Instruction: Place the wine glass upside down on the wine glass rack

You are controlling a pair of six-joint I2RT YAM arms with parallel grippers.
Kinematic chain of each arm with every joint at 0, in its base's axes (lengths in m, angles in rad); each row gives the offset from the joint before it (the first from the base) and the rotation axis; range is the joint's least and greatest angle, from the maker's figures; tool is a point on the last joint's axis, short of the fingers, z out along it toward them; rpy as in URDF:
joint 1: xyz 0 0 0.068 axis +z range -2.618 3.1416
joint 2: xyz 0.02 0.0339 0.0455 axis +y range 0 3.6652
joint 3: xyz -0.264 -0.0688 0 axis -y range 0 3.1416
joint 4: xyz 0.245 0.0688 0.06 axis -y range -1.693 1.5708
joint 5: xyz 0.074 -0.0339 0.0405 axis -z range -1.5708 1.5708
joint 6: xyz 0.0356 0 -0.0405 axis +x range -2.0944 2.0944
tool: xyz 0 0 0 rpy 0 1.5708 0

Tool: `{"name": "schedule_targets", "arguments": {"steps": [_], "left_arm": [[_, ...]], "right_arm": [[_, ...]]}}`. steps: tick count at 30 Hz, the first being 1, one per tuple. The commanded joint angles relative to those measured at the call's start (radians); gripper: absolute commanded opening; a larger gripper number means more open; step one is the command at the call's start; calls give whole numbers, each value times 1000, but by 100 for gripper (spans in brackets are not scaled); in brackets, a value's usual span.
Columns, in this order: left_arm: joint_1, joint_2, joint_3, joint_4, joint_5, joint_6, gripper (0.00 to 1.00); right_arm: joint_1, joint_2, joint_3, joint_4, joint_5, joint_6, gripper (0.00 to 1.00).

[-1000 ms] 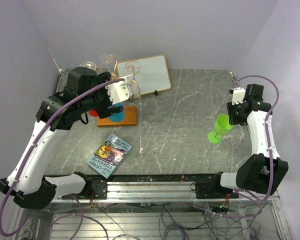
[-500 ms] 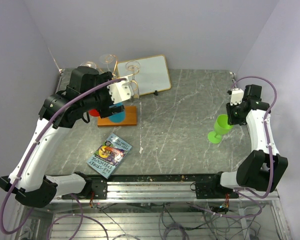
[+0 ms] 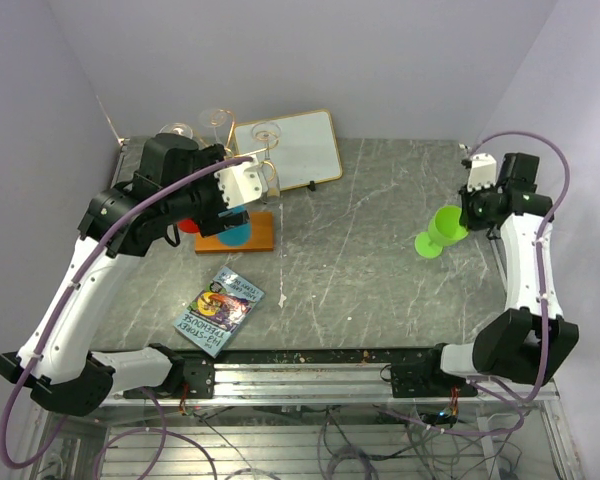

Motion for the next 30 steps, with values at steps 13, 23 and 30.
{"name": "schedule_targets", "arguments": {"steps": [13,23,30], "left_arm": [[72,-73,19,127,-17,-188,99],[105,3,169,207,-116,-340,99],[109,9,172,333,-224,-399,99]], "right_arm": [[23,159,480,15,-503,24,0],[36,142,491,33,-536,33,0],[46,150,540,21,-547,45,0]]}}
